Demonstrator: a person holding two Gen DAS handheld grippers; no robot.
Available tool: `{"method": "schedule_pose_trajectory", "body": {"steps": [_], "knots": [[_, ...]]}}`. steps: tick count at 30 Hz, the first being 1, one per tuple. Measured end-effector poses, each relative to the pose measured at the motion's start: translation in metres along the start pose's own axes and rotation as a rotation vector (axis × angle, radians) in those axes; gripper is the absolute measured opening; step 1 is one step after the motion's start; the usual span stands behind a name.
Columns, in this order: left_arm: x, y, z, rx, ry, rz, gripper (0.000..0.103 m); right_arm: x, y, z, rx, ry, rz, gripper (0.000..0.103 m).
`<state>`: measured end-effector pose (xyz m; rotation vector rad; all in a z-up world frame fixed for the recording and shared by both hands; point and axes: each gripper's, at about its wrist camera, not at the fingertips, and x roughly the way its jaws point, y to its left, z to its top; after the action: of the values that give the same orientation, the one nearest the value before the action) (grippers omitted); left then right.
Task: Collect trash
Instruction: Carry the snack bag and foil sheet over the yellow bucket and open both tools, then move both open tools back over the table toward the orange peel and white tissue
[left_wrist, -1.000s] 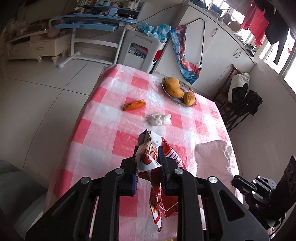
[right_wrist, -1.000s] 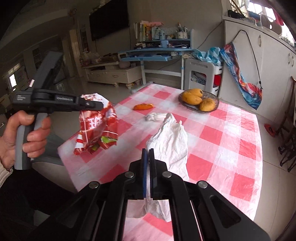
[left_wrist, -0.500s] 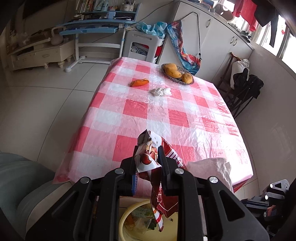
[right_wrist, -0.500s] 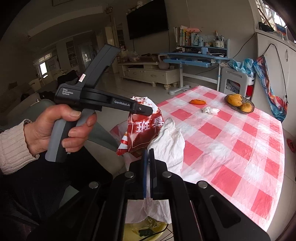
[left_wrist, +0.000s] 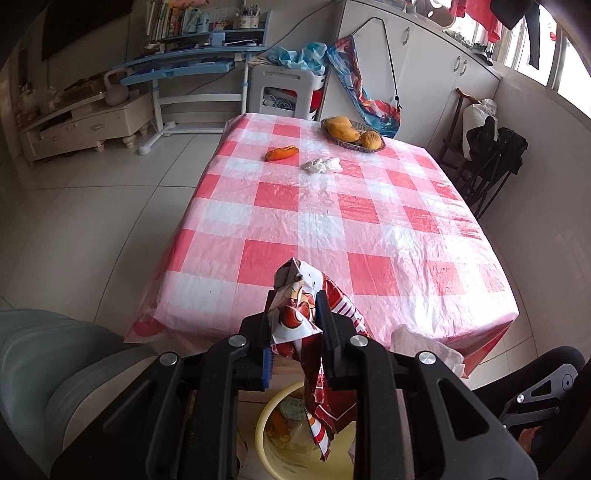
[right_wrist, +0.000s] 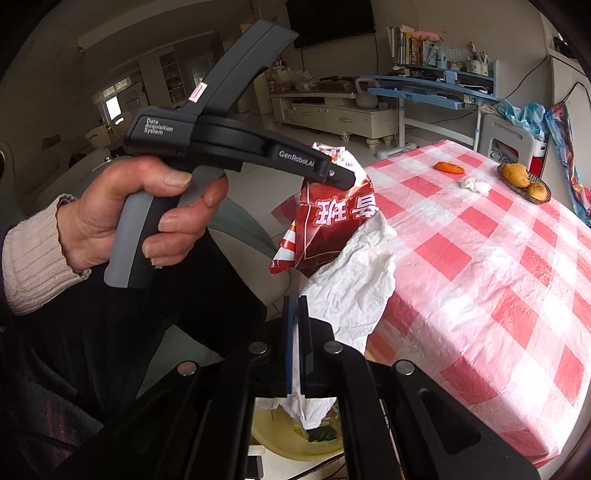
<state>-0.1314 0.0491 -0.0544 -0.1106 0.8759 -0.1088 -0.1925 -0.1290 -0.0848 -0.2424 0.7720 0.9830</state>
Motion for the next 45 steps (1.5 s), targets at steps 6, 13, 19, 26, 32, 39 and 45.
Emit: {"method": "schedule_pose_trajectory", "body": {"steps": [6,13,19,26,32,39,45], "knots": [[-0.007,-0.006,-0.008,0.018,0.000,0.011,0.020,0.011,0.010,-0.011,-0.035,0.071,0.020,0.003],[-0.016,-0.018,-0.028,0.064,0.013,0.024,0.020,0.032,0.021,-0.025,-0.081,0.195,0.030,0.003],[-0.011,-0.029,-0.043,0.121,0.072,0.047,0.020,0.036,0.010,-0.027,-0.042,0.208,-0.044,0.029],[0.002,-0.041,-0.062,0.184,0.183,0.039,0.030,0.011,-0.004,-0.022,0.020,0.084,-0.136,0.060],[-0.008,-0.042,-0.062,0.170,0.133,0.033,0.065,0.001,-0.013,-0.018,0.062,0.022,-0.211,0.070],[-0.019,-0.027,-0.052,0.075,0.055,0.039,0.077,0.003,-0.016,-0.015,0.063,0.018,-0.244,0.072],[-0.023,-0.016,-0.047,0.004,0.009,0.053,0.079,0.002,-0.013,-0.017,0.051,0.022,-0.269,0.074]]}}
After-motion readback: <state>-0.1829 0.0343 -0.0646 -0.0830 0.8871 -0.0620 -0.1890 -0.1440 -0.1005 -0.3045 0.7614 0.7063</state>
